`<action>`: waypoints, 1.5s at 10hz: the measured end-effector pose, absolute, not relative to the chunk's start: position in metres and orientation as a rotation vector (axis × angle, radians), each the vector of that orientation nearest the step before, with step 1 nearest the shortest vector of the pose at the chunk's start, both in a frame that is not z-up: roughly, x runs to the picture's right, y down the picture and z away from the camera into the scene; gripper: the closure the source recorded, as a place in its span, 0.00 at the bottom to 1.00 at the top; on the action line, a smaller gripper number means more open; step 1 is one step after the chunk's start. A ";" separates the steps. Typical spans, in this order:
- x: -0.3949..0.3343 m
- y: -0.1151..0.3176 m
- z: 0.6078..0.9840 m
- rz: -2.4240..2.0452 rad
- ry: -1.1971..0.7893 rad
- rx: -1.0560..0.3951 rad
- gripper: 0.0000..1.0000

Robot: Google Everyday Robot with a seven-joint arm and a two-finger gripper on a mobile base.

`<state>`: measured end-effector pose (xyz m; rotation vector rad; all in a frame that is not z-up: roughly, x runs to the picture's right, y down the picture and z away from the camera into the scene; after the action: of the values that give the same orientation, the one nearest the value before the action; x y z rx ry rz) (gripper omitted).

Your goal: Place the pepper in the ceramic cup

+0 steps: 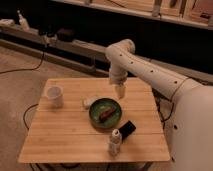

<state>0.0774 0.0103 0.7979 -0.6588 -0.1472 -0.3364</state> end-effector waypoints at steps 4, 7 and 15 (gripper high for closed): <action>0.077 0.010 0.798 -0.336 -0.147 -0.659 0.32; 0.077 0.010 0.798 -0.336 -0.147 -0.659 0.32; 0.068 0.052 0.794 -0.417 -0.315 -0.682 0.32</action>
<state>0.0675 0.0521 0.7938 -0.6825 -0.3145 -0.4167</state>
